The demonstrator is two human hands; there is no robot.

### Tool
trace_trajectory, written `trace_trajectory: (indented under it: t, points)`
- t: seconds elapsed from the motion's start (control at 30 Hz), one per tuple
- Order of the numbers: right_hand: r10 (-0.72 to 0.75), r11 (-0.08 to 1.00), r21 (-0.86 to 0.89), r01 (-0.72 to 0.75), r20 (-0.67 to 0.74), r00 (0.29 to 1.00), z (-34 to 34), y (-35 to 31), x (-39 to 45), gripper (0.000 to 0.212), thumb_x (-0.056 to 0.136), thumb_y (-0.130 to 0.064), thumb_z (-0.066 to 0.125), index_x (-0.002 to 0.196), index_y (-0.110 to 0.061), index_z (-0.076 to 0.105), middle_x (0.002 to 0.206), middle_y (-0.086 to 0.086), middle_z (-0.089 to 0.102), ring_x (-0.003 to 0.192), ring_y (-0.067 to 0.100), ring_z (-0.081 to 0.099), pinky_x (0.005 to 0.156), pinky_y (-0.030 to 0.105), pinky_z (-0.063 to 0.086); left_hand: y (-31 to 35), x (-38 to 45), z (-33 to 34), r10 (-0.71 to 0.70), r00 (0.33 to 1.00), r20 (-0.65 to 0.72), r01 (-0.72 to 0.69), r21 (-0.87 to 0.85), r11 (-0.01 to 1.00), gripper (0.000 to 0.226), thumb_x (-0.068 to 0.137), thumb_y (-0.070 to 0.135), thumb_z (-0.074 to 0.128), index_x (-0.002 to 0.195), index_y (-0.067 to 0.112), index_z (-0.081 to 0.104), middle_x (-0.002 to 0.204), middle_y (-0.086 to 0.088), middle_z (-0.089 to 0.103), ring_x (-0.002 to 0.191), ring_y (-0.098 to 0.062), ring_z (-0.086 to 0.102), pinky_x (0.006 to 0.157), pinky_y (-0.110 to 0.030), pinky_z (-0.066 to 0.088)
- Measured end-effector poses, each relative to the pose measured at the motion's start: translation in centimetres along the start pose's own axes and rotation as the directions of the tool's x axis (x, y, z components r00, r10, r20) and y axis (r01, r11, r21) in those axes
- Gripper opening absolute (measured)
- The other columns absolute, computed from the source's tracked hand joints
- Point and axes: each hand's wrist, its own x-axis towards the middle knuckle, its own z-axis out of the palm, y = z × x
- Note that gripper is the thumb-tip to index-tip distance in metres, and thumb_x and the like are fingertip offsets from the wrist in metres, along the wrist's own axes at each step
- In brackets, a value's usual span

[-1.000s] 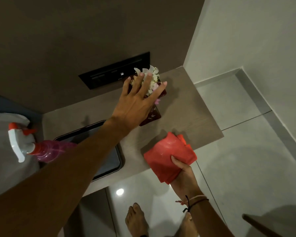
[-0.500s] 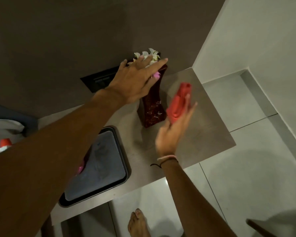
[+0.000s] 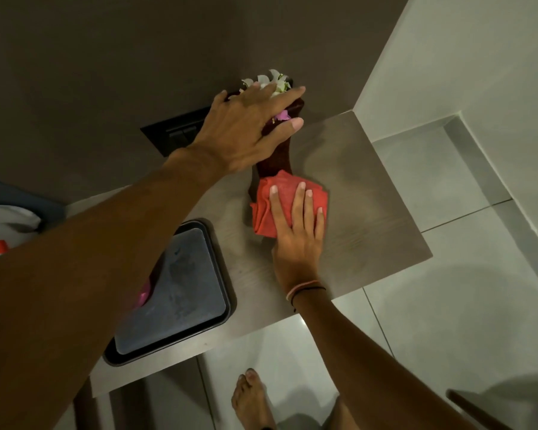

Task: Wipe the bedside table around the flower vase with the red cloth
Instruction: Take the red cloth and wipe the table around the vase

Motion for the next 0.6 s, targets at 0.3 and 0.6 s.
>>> trace_trajectory:
  t: [0.3,0.6]
  points:
    - [0.144,0.881,0.459,-0.113,-0.033,0.989,-3.6,3.5,-5.9,0.055,0.095,-0.006,0.052,0.15,-0.012,0.047,0.152,0.013,0.052,0.14,0.03,0.05,0.107,0.054,0.05,0.5,-0.4,0.1,-0.001,1.0,0.013,0.001,0.017,1.0,0.063,0.101,0.063,0.028,0.16,0.041,0.021,0.17,-0.012,0.027,0.158,-0.033,0.023,0.125,-0.067,0.016]
    - [0.141,0.927,0.351,-0.129,-0.007,0.99,-2.1,-2.7,2.5,0.073,0.092,-0.018,0.045,0.16,-0.02,0.019,0.167,0.022,0.02,0.155,0.039,0.016,0.123,0.062,0.02,0.6,-0.4,0.2,-0.012,1.0,0.011,0.012,0.014,1.0,0.066,0.098,0.067,0.027,0.159,0.042,0.025,0.169,-0.012,0.03,0.157,-0.033,0.026,0.124,-0.067,0.018]
